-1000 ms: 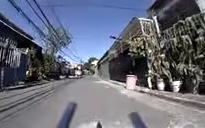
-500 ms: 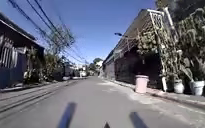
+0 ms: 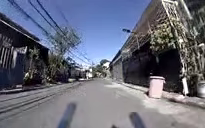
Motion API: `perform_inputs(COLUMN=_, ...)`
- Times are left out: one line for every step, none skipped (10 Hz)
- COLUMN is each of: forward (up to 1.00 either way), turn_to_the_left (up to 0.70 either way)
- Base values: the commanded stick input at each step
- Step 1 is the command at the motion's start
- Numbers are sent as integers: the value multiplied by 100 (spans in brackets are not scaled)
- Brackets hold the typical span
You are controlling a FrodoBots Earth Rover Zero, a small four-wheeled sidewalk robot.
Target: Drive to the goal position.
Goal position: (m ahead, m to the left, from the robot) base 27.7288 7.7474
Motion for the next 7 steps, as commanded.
perform_inputs(forward=100, turn_to_the_left=0)
perform_inputs(forward=100, turn_to_the_left=0)
perform_inputs(forward=100, turn_to_the_left=0)
perform_inputs(forward=100, turn_to_the_left=0)
perform_inputs(forward=100, turn_to_the_left=0)
perform_inputs(forward=100, turn_to_the_left=5)
perform_inputs(forward=100, turn_to_the_left=-32)
